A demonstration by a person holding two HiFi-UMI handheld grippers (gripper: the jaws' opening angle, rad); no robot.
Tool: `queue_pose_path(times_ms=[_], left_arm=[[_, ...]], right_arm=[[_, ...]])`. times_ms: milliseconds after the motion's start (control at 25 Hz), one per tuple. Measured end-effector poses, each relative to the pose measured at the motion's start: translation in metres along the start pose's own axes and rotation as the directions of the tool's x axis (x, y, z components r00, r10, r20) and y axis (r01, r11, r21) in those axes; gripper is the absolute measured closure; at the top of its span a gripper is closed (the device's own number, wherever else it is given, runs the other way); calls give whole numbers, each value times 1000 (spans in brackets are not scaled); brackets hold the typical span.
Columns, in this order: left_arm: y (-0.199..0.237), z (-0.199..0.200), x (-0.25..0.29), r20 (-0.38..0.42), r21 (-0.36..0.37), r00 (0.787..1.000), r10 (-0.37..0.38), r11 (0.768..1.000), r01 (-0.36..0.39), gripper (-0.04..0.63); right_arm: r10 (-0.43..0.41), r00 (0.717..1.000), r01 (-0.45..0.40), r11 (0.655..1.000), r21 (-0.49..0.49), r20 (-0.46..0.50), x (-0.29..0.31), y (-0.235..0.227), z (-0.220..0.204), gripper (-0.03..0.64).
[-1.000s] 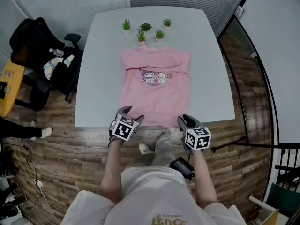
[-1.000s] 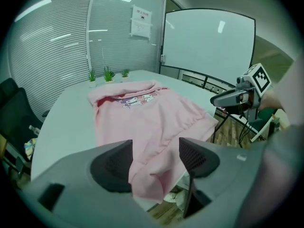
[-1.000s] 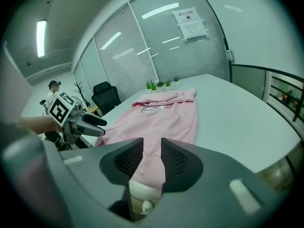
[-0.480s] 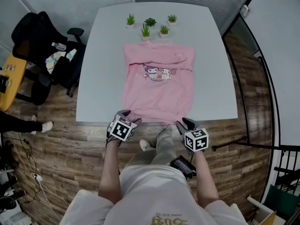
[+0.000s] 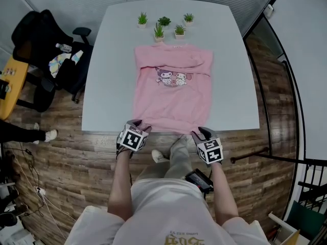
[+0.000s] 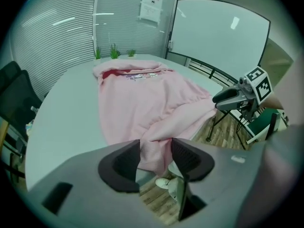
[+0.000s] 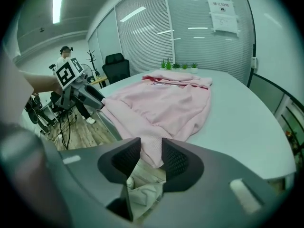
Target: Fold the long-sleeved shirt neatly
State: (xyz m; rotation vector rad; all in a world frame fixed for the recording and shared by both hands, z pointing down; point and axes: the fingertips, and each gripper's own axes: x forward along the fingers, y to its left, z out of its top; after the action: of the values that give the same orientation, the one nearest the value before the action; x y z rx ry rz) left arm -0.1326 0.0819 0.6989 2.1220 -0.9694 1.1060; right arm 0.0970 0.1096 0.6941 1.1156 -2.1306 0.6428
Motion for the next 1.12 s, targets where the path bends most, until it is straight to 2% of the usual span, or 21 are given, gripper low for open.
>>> queue_pose_path(times_ms=[200,360,480,640,680,760,1120], left_arm=[[5,0,0,12,-27,1000,9,1000,-8,413],[9,1,2,9,-15,1000,30,999,-30,434],[12,0,1,11,-11,999,42,999,-42,468],[11,1,1,5,-13,1000,23,1000,-23,494],[11,2,1,2,-8,1000,20,1000,-20,510],[11,2,-2,-4,14,1000,24,1000,-24,577],[9,14,-24,0,22,999,-32,999,32,577]], right_arm=[[-30,999,29,998,-53,-15,0,-4,-3,469],[-35,999,32,993,-114,-27,3,-5,-4,472],[-37,999,32,991,-132,-31,3,-6,-3,501],[-24,999,20,996,-90,-36,1,-10,-1,584],[-24,999,21,997,-80,-35,1,-10,0,586],[-29,999,27,997,-68,-29,-1,-10,3,589],[-28,997,27,999,25,68,-27,-21,33,591]])
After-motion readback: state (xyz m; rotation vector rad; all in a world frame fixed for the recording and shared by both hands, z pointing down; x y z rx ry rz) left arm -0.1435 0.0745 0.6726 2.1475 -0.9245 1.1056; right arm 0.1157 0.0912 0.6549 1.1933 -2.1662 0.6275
